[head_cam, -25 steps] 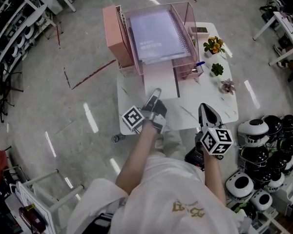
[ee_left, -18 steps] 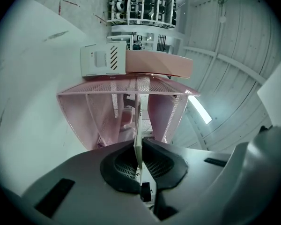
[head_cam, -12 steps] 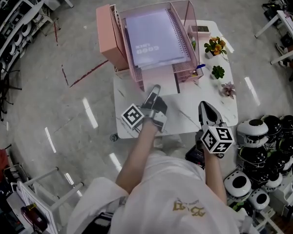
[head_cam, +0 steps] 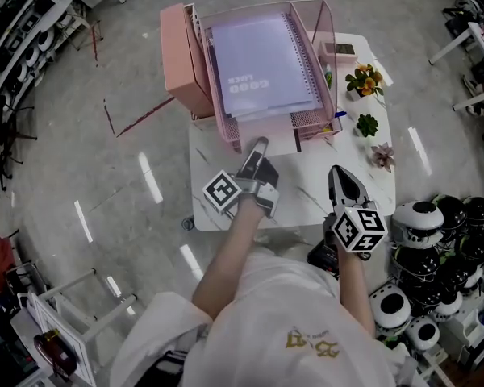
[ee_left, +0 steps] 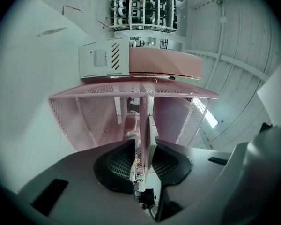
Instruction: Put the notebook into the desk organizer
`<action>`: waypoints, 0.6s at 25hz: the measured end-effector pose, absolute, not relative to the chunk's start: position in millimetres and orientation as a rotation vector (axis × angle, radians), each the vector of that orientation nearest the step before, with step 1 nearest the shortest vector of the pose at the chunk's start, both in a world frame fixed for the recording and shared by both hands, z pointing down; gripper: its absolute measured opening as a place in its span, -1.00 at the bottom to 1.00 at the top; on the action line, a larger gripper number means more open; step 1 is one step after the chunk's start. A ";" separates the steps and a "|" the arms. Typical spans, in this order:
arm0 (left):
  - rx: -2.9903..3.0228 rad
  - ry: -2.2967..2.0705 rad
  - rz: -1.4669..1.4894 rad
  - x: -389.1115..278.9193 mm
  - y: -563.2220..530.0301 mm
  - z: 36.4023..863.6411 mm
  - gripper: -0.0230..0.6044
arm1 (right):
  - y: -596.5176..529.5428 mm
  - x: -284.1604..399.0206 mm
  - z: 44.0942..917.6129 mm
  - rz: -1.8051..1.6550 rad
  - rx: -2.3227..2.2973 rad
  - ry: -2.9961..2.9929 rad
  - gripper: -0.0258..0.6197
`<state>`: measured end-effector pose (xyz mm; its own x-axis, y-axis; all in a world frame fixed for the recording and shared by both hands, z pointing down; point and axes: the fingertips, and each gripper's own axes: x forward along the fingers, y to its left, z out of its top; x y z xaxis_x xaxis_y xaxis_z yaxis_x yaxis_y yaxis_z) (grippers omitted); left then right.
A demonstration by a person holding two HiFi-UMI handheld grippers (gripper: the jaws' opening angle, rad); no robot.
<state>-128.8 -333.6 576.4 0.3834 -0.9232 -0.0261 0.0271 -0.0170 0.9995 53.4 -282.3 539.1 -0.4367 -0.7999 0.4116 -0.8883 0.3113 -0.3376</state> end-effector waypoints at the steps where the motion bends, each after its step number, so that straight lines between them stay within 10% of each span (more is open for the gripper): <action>1: 1.376 -0.884 -0.951 -129.7 -337.3 572.9 -0.60 | -284.0 52.6 539.9 0.789 1.561 -2.405 -0.88; 15: 1.365 -0.898 -0.969 -136.0 -344.5 570.2 -0.45 | -288.8 52.5 535.6 0.778 1.562 -2.421 -0.88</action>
<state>-136.0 -344.5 570.2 0.3601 -0.9322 -0.0369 0.0332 -0.0267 0.9991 52.5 -288.8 535.6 -0.4430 -0.8031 0.3984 -0.8848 0.3202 -0.3385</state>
